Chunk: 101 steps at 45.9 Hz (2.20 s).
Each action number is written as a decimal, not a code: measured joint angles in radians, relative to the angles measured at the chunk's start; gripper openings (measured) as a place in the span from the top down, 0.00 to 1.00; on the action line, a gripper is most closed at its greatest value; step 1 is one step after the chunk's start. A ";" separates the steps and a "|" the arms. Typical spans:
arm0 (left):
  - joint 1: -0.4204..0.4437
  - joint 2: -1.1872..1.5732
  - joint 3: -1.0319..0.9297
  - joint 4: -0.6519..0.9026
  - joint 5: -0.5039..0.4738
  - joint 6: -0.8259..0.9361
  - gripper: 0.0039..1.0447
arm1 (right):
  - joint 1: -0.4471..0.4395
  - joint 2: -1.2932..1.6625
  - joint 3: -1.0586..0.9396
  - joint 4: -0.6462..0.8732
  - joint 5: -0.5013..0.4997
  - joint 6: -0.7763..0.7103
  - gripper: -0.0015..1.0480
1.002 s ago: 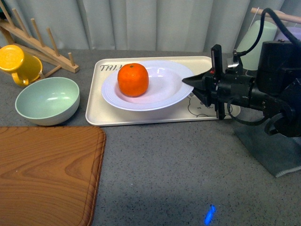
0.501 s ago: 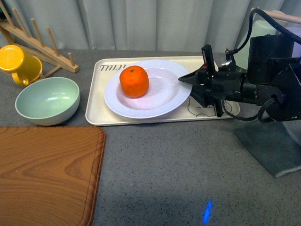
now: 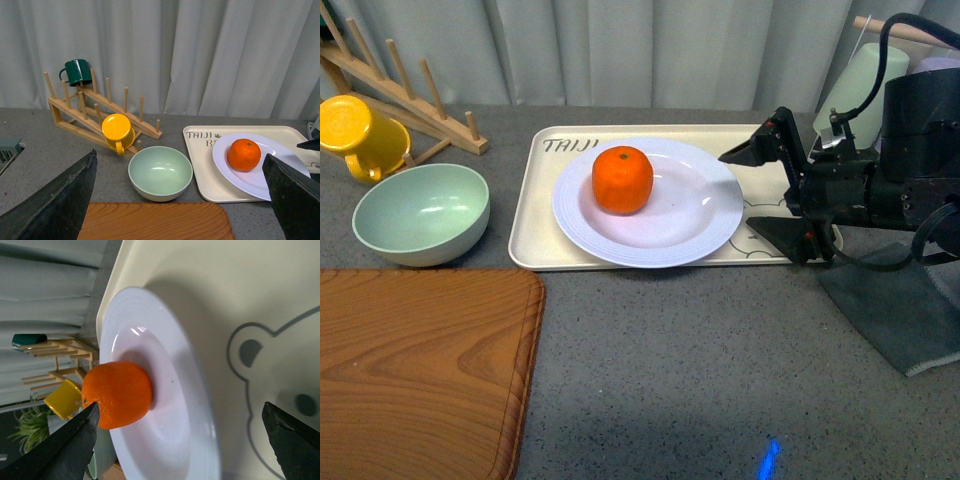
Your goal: Place orange and plate with both arms
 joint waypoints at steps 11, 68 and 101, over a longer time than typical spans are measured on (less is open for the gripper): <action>0.000 0.000 0.000 0.000 0.000 0.000 0.06 | 0.005 -0.136 -0.060 -0.100 0.140 -0.264 0.09; 0.000 0.000 0.000 0.000 0.000 0.000 0.06 | -0.043 -1.215 -1.128 0.200 0.699 -1.055 0.21; 0.000 -0.002 0.000 0.000 0.000 0.000 0.06 | -0.135 -1.947 -1.157 -0.198 0.607 -1.031 0.99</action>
